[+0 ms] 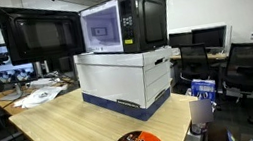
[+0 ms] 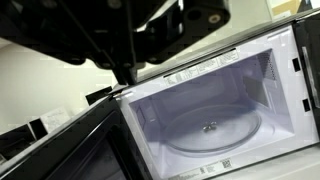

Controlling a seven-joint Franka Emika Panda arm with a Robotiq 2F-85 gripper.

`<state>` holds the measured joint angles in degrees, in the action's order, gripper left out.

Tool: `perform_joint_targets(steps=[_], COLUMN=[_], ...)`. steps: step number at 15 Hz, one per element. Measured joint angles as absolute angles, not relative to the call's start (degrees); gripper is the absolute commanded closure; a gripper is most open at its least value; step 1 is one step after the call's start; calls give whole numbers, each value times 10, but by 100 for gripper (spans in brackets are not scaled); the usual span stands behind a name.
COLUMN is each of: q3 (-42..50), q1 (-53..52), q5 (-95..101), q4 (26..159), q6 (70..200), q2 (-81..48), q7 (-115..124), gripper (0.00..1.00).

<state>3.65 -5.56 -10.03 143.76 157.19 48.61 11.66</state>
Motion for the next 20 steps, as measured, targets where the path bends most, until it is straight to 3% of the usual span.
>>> perform_joint_targets(steps=[14, 20], q3=[138, 160], q1=[-220, -241], q5=[-139, -134], q4=[1461, 1459], q6=[1610, 1528], q2=[518, 537], q7=[-14, -76], gripper=[97, 97])
